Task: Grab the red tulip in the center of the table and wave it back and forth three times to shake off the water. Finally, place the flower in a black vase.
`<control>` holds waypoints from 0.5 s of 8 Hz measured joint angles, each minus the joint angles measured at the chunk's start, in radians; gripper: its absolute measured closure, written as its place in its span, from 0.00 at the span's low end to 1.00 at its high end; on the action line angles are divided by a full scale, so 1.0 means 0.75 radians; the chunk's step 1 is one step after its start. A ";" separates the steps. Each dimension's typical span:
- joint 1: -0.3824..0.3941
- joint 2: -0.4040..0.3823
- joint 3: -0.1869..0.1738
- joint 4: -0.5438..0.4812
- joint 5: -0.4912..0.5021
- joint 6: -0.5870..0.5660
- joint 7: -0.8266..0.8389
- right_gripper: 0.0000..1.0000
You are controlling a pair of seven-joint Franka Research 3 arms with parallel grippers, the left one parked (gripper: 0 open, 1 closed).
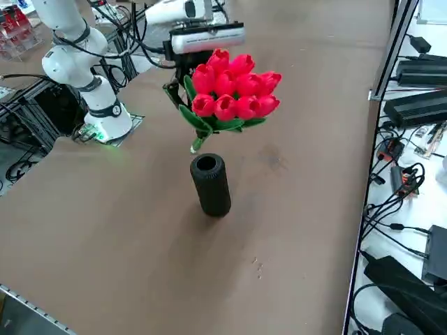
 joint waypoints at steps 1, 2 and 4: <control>0.004 -0.003 0.000 -0.048 -0.033 0.064 0.075 0.86; 0.016 -0.003 0.002 -0.089 -0.082 0.105 0.162 0.86; 0.057 -0.002 0.007 -0.149 -0.186 0.146 0.347 0.86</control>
